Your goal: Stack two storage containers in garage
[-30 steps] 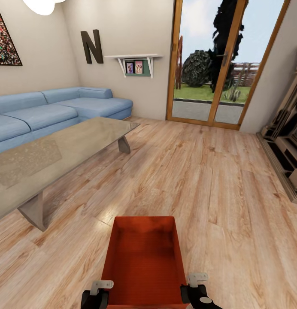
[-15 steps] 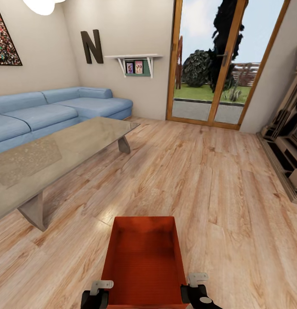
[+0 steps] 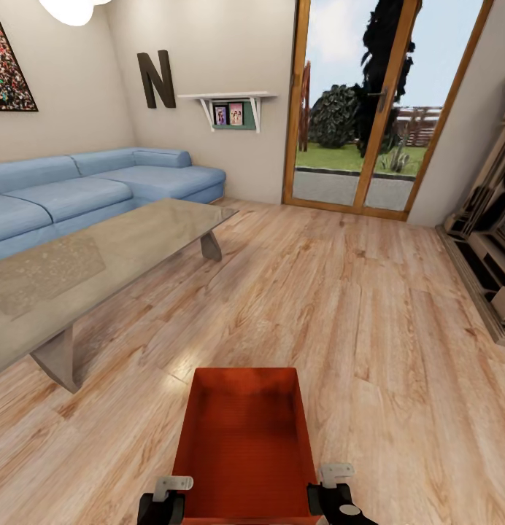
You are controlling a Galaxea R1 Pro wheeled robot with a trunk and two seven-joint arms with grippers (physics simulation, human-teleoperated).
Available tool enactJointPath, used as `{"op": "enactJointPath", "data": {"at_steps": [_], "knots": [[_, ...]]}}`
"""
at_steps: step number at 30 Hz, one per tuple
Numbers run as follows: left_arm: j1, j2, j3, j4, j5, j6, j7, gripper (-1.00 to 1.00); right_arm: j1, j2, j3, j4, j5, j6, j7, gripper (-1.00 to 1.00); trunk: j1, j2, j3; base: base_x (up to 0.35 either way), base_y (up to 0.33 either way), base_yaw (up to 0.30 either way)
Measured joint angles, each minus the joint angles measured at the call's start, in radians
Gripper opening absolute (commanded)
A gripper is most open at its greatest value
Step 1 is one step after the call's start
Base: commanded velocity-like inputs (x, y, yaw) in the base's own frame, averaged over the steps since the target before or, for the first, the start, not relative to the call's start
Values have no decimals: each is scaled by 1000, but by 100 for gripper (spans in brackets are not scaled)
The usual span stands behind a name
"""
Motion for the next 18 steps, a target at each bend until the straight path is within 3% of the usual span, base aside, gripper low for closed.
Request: {"op": "enactJointPath", "data": {"at_steps": [18], "knots": [[0,0,-2,0,1,0,0,-100,0,0,0,1,0,0,0,-100,0,0,0,-45,0,0]]}}
